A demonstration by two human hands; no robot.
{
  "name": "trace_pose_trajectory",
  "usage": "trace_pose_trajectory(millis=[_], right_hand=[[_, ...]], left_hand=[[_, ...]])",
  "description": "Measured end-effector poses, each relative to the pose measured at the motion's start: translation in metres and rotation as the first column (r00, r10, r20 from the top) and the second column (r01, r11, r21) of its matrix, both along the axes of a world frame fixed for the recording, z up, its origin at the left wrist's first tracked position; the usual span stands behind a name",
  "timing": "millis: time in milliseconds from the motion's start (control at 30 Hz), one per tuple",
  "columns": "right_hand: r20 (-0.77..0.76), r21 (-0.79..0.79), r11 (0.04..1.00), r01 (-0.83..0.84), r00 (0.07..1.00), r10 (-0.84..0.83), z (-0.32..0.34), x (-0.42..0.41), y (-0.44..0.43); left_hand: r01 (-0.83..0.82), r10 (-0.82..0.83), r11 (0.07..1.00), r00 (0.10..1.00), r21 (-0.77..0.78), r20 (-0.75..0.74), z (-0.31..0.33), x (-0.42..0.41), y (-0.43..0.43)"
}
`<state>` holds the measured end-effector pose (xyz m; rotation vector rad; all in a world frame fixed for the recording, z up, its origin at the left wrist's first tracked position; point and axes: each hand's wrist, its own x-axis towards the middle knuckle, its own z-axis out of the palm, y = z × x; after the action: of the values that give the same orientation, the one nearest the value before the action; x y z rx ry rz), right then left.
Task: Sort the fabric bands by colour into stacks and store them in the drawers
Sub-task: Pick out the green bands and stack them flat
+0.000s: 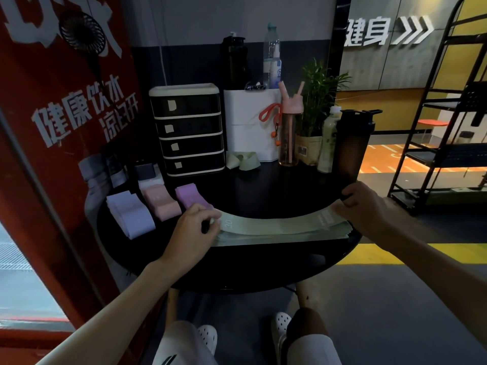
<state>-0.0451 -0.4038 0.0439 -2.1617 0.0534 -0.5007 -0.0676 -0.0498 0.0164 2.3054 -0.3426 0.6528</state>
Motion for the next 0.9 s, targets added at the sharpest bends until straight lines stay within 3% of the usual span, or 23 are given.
trace_pose_trajectory(millis=[300,467,567,667,900], right_hand=[[-0.007,-0.099,0.995,-0.03,1.0,0.029,-0.009,0.001,0.0],[-0.03,-0.204,0.975,-0.086,0.996,0.082,-0.005,-0.004,-0.003],[-0.24,-0.252,0.925,-0.284,0.944,0.225,0.004,-0.017,-0.005],[-0.33,-0.407,0.842,-0.354,0.917,0.227,0.006,-0.023,-0.005],[-0.274,-0.325,0.875,-0.36,0.921,0.277,-0.01,-0.012,-0.012]], left_hand=[[0.011,-0.014,0.997,0.999,0.074,0.03,-0.009,0.0,0.006],[0.059,-0.098,0.943,0.99,0.328,0.103,0.013,0.002,-0.006],[0.247,-0.225,0.845,0.969,0.475,-0.104,0.033,0.006,-0.029],[0.414,-0.248,0.771,0.895,0.485,-0.37,0.036,0.016,-0.045],[0.457,-0.277,0.754,0.872,0.471,-0.403,0.027,0.03,-0.044]])
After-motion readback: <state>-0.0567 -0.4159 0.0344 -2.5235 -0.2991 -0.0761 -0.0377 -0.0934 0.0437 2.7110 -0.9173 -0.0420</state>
